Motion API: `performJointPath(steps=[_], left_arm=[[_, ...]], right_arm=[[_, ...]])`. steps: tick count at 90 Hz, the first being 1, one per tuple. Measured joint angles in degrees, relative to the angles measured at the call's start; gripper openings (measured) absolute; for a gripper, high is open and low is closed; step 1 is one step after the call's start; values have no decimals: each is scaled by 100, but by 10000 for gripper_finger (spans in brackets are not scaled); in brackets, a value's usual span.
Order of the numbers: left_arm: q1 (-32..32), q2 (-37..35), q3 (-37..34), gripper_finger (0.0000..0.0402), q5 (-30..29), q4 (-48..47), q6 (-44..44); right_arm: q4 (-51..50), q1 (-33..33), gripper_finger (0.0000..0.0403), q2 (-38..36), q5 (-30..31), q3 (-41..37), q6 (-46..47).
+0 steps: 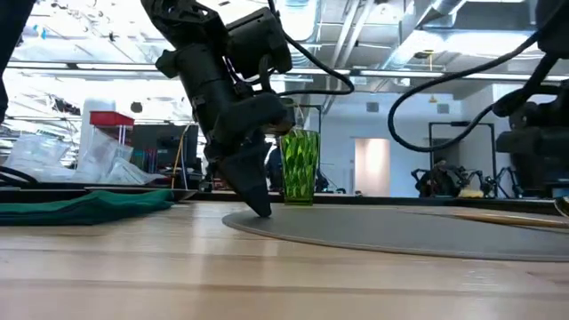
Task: Set table place
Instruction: Move the green spoon to the right of the gold knife
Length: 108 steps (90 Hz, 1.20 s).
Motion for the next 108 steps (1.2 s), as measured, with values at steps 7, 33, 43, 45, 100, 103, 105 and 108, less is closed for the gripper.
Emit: performJointPath(steps=[7,33,43,45,100,103,105,108], left_arm=[[1,0,0,0,0,-3,-1],[14,2,-2,0,0,-14,-8],[16,1,-3,0,-3,-21,-18],[16,2,-2,0,-5,-20,-26],[16,2,-9,0,-11,-1,-266],[16,2,-9,0,-11,2,-271],[16,2,-9,0,-11,2,-273],[16,2,-9,0,-11,2,-275]], right_arm=[[-28,-4,10,-10,-8,-2,-8],[-665,30,1,-78,-35,187,-70],[-877,51,0,-96,-45,318,-157],[-845,61,0,-113,-44,330,-202],[-424,-1768,0,-319,952,350,-3448],[-300,-1934,0,-319,962,350,-3729],[-204,-2044,0,-319,965,350,-3913],[-82,-2204,0,-319,978,350,-4145]])
